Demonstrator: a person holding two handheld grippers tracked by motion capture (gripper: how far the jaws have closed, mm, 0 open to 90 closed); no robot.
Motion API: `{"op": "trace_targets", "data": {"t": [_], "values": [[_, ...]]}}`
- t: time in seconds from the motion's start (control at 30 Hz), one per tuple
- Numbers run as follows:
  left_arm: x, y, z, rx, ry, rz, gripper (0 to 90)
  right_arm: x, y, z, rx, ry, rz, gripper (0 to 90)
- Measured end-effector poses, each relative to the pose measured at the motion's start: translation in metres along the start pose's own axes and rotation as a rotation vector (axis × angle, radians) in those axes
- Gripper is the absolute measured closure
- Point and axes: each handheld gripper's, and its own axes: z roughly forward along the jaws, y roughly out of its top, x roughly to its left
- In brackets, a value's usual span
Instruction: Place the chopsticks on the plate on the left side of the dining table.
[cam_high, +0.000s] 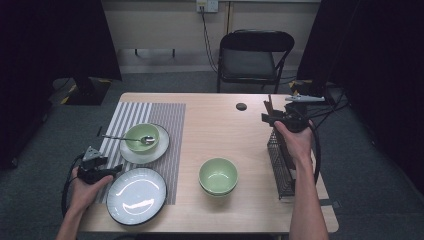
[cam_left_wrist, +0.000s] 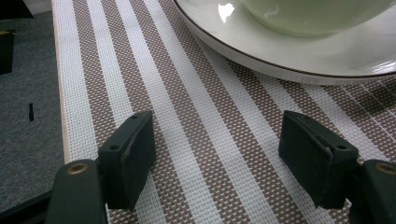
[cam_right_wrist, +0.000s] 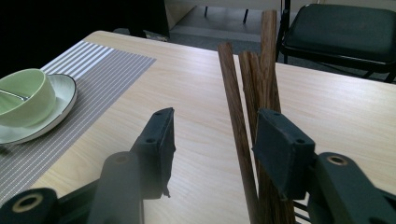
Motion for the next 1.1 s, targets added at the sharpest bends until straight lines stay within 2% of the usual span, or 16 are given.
{"op": "trace_targets", "data": {"t": [0.23, 0.4, 0.47, 0.57, 0.97, 1.1], "values": [[0.000, 0.000, 0.000, 0.000, 0.000, 0.000, 26.9, -0.001, -0.002, 0.001, 0.010, 0.008, -0.002, 52.9], [0.000, 0.000, 0.000, 0.000, 0.000, 0.000, 26.9, -0.001, -0.005, -0.004, 0.004, 0.029, -0.005, 58.3], [0.000, 0.000, 0.000, 0.000, 0.000, 0.000, 26.9, -0.002, -0.008, -0.008, -0.003, 0.040, -0.011, 64.4], [0.000, 0.000, 0.000, 0.000, 0.000, 0.000, 26.9, -0.003, -0.009, -0.010, -0.001, 0.049, -0.011, 68.0], [0.000, 0.000, 0.000, 0.000, 0.000, 0.000, 26.9, -0.005, -0.021, -0.005, 0.044, 0.021, -0.009, 73.0], [0.000, 0.000, 0.000, 0.000, 0.000, 0.000, 26.9, -0.005, -0.024, -0.005, 0.052, -0.009, -0.023, 79.5]]}}
